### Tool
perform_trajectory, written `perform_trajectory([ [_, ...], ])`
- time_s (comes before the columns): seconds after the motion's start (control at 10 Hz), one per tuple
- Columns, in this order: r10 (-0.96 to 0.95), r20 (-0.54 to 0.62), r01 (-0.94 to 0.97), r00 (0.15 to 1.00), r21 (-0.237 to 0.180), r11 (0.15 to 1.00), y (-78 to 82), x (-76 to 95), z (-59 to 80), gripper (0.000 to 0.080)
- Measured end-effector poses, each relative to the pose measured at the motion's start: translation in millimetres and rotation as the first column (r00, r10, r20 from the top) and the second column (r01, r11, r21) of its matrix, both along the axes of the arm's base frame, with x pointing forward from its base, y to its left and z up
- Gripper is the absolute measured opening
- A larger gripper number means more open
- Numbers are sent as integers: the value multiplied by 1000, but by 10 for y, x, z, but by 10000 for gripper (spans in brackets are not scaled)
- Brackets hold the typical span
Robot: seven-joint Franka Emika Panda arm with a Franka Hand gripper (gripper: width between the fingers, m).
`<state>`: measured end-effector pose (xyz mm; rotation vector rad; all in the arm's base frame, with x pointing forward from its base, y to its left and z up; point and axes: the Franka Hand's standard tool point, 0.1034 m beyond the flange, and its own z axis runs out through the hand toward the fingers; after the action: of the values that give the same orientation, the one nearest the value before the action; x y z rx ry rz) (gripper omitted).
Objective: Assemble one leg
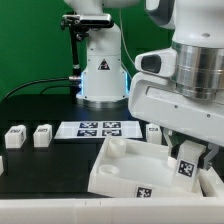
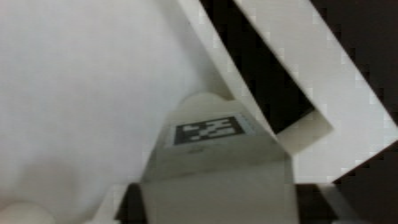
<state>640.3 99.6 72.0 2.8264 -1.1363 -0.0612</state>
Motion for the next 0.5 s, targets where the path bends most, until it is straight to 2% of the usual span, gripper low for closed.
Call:
perform_trajectory([
  [0.1,-3,0,3,1000,-1,1000,-11,1,-3,386],
  [0.2,0,-1,0,1000,-1,1000,-3,-2,-10,386],
  [0.3,0,-1,0,1000,-1,1000,-4,-3,-12,523],
  [0.4,0,-1,0,1000,-1,1000,-4,-4,-15,523],
  [0.5,0,-2,0,1000,-1,1000,-4,-5,-18,630],
])
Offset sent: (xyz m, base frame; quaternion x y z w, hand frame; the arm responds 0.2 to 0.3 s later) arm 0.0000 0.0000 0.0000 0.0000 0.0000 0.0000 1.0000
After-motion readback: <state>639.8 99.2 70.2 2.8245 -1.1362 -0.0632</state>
